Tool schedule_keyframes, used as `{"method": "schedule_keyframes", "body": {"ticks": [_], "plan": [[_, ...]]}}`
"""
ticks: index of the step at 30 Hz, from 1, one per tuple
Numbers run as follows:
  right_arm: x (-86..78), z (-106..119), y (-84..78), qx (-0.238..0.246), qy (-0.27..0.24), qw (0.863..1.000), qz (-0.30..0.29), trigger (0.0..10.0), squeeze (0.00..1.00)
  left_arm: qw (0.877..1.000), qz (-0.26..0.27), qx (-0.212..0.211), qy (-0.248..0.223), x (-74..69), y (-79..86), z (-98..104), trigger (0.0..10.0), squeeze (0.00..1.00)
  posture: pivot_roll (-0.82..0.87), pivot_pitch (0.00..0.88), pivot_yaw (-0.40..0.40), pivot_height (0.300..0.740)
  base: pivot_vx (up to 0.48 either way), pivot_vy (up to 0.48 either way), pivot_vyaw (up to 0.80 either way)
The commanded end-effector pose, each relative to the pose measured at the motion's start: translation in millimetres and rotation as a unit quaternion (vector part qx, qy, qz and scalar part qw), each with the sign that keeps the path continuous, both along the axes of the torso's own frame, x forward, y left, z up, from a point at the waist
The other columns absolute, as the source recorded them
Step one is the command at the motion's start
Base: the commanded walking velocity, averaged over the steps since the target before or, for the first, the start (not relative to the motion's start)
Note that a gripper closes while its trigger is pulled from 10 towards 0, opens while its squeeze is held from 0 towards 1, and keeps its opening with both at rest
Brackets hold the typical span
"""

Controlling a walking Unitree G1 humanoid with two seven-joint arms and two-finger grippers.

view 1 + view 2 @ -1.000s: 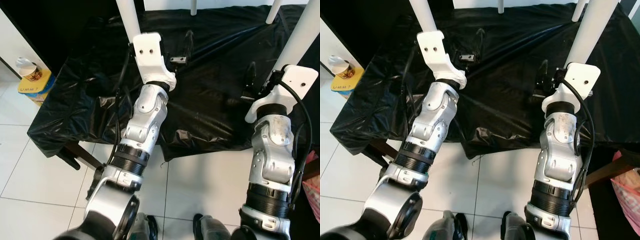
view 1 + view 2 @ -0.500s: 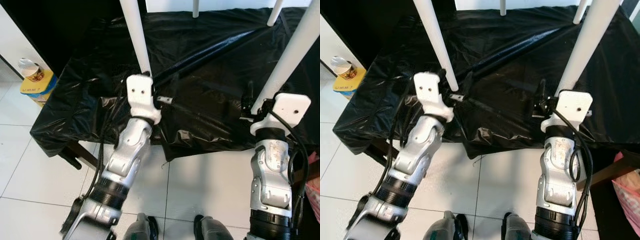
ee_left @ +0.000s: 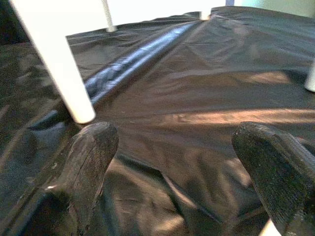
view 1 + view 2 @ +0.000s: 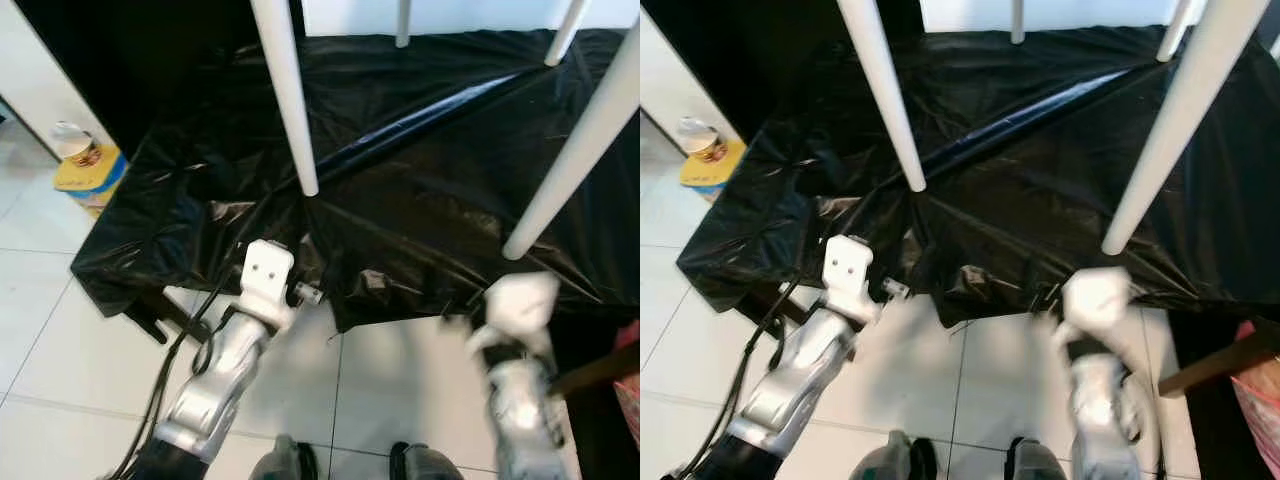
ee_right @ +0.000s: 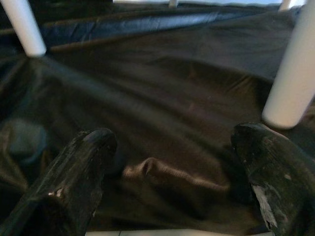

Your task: Building children table

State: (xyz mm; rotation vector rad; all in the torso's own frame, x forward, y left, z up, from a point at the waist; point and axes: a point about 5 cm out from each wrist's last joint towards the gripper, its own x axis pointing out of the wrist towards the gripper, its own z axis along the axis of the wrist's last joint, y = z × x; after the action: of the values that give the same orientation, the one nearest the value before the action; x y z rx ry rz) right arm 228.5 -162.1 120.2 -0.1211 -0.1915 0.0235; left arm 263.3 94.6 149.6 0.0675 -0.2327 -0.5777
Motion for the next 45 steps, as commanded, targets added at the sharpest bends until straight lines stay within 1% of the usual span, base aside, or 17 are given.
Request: {"method": "schedule_keyframes", "body": {"ticks": [1, 11, 16, 19, 20, 21, 22, 23, 27, 30, 33, 34, 37, 40, 41, 42, 45], "plan": [[0.1, 6, 5.4, 0.006, -0.018, 0.999, 0.03, 10.0, 0.0, 1.0, -0.007, 0.02, -0.003, -6.8, 5.9, -6, 10.0, 0.0, 0.05, 0.156, 0.089, 0.74, 0.0, 0.0, 0.0], [-0.5, 3, 4.0, -0.001, -0.012, 0.998, 0.055, 10.0, 0.0, 0.999, -0.002, 0.031, 0.008, -15.1, 12.4, -13, 10.0, 0.0, 0.06, 0.166, 0.083, 0.74, 0.0, 0.0, 0.0], [-7.1, -5, 12.7, -0.002, 0.008, 0.991, 0.135, 10.0, 0.0, 0.999, -0.019, 0.034, 0.03, -25.0, 18.2, -25, 10.0, 0.0, 0.06, 0.165, 0.074, 0.74, 0.0, 0.0, 0.0], [-16.3, -17, 21.0, -0.014, 0.061, 0.964, 0.26, 10.0, 0.0, 0.995, -0.075, 0.041, 0.052, -38.6, 20.3, -36, 10.0, 0.0, 0.06, 0.154, 0.063, 0.74, 0.0, 0.0, 0.0], [-16.3, -17, 21.0, -0.014, 0.061, 0.964, 0.26, 10.0, 0.0, 0.995, -0.075, 0.041, 0.052, -38.6, 20.3, -36, 10.0, 0.0, 0.06, 0.154, 0.063, 0.74, 0.0, 0.0, 0.0], [-17.7, -20, 20.6, -0.019, 0.074, 0.955, 0.285, 10.0, 0.0, 0.993, -0.092, 0.043, 0.064, -43.0, 21.4, -40, 10.0, 0.0, 0.06, 0.151, 0.059, 0.74, 0.0, 0.0, 0.0], [-21.0, -28, 17.9, -0.028, 0.107, 0.937, 0.331, 10.0, 0.0, 0.986, -0.125, 0.054, 0.096, -52.9, 24.6, -51, 10.0, 0.0, 0.07, 0.148, 0.054, 0.74, 0.0, 0.0, 0.0], [-22.8, -33, 15.9, -0.033, 0.127, 0.929, 0.347, 10.0, 0.0, 0.982, -0.137, 0.057, 0.117, -58.1, 26.8, -57, 10.0, 0.0, 0.07, 0.147, 0.05, 0.74, 0.0, 0.0, 0.0], [-28.3, -58, 6.1, -0.028, 0.193, 0.912, 0.361, 10.0, 0.0, 0.972, -0.137, 0.054, 0.185, -70.7, 34.1, -84, 10.0, 0.0, 0.07, 0.141, 0.04, 0.74, 0.0, 0.0, 0.0], [-33.1, -80, -2.2, -0.011, 0.244, 0.906, 0.346, 10.0, 0.0, 0.966, -0.107, 0.043, 0.23, -75.6, 41.2, -106, 10.0, 0.0, 0.07, 0.128, 0.035, 0.74, 0.0, 0.0, 0.0], [-35.5, -124, -16.4, 0.043, 0.324, 0.907, 0.265, 10.0, 0.0, 0.948, -0.021, 0.035, 0.314, -78.6, 55.1, -153, 10.0, 0.0, 0.08, 0.099, 0.029, 0.74, 0.0, 0.0, 0.0], [-35.5, -124, -16.4, 0.043, 0.324, 0.907, 0.265, 10.0, 0.0, 0.948, -0.021, 0.035, 0.314, -78.6, 55.1, -153, 10.0, 0.0, 0.08, 0.099, 0.029, 0.74, 0.0, 0.0, 0.0], [-32.2, -160, -18.7, 0.067, 0.386, 0.905, 0.168, 10.0, 0.0, 0.921, 0.062, 0.038, 0.383, -68.8, 57.6, -189, 10.0, 0.0, 0.08, 0.072, 0.026, 0.74, 0.0, 0.0, 0.0], [-36.5, -176, -23.9, 0.071, 0.421, 0.897, 0.111, 10.0, 0.0, 0.904, 0.101, 0.037, 0.415, -64.1, 56.4, -202, 10.0, 0.0, 0.08, 0.06, 0.023, 0.74, 0.0, 0.0, 0.0], [-50.0, -191, -32.7, 0.069, 0.464, 0.882, 0.049, 10.0, 0.0, 0.877, 0.143, 0.052, 0.456, -69.8, 63.0, -215, 10.0, 0.0, 0.07, 0.046, 0.025, 0.74, 0.0, 0.0, 0.0], [-59.8, -199, -37.8, 0.066, 0.488, 0.87, 0.015, 10.0, 0.0, 0.858, 0.17, 0.062, 0.48, -77.2, 69.1, -223, 10.0, 0.0, 0.07, 0.038, 0.025, 0.74, 0.0, 0.0, 0.0], [-77.6, -210, -46.0, 0.064, 0.527, 0.846, -0.051, 10.0, 0.0, 0.823, 0.208, 0.083, 0.521, -93.3, 78.1, -235, 10.0, 0.0, 0.06, 0.028, 0.03, 0.74, 0.0, 0.0, 0.0]]}}
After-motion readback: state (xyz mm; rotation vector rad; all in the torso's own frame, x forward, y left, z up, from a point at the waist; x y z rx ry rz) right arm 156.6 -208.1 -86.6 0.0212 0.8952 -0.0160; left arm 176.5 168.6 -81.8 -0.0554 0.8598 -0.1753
